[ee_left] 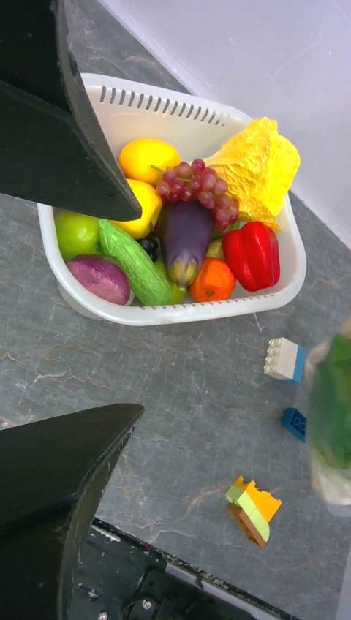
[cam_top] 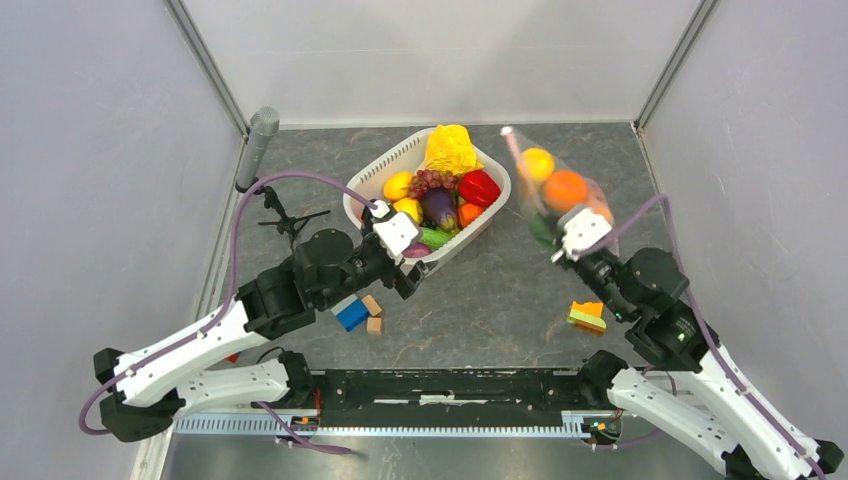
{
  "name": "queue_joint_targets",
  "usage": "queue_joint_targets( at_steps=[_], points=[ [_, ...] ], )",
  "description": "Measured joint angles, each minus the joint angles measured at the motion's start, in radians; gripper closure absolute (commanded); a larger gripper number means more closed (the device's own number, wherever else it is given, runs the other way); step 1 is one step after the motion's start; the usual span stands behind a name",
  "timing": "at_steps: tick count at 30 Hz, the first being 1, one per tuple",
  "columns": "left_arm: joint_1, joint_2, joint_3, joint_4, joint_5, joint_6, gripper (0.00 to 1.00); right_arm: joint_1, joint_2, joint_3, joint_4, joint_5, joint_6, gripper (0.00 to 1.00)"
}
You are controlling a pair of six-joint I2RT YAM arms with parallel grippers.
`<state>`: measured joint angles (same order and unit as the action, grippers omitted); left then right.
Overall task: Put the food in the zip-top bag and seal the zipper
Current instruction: Place the zipper food storage bag at the center of the board, then adjust the zipper food storage bag at the center of the board.
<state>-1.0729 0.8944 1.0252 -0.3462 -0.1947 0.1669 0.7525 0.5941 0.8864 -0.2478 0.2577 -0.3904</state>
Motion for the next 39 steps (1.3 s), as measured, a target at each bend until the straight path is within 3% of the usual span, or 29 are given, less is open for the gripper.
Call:
queue_joint_targets(
  at_steps=[4, 7, 12, 17, 24, 27, 29, 35, 39],
  points=[
    [0.002, -0.019, -0.013, 0.014, -0.020, -0.003, 0.00, 0.000, -0.027, -0.144, 0.033, -0.443, 0.050, 0.98],
    [0.006, -0.022, -0.015, 0.026, -0.037, -0.005, 0.00, 0.011, 0.040, -0.278, 0.045, -0.660, 0.109, 0.95],
    [0.012, -0.027, -0.018, 0.040, -0.053, -0.019, 0.00, 0.044, 0.074, -0.411, 0.006, -0.801, 0.141, 0.69],
    [0.024, -0.038, -0.018, 0.045, -0.063, -0.022, 0.00, 0.047, -0.011, -0.422, 0.084, -0.896, 0.167, 0.66],
    [0.032, -0.037, -0.018, 0.050, -0.062, -0.031, 0.00, 0.055, 0.018, -0.421, 0.221, -1.097, 0.238, 0.57],
    [0.035, -0.037, -0.018, 0.049, -0.062, -0.032, 0.00, 0.060, -0.031, -0.412, 0.225, -1.014, 0.237, 0.44],
    [0.035, -0.038, -0.018, 0.049, -0.063, -0.034, 0.00, 0.060, -0.073, -0.402, 0.230, -0.841, 0.250, 0.33],
    [0.040, -0.036, -0.018, 0.050, -0.058, -0.044, 0.00, 0.058, -0.061, -0.367, 0.222, -0.191, 0.337, 0.29],
    [0.040, -0.029, -0.018, 0.048, -0.057, -0.049, 0.00, 0.057, 0.072, -0.343, 0.204, -0.025, 0.389, 0.28]
  ],
)
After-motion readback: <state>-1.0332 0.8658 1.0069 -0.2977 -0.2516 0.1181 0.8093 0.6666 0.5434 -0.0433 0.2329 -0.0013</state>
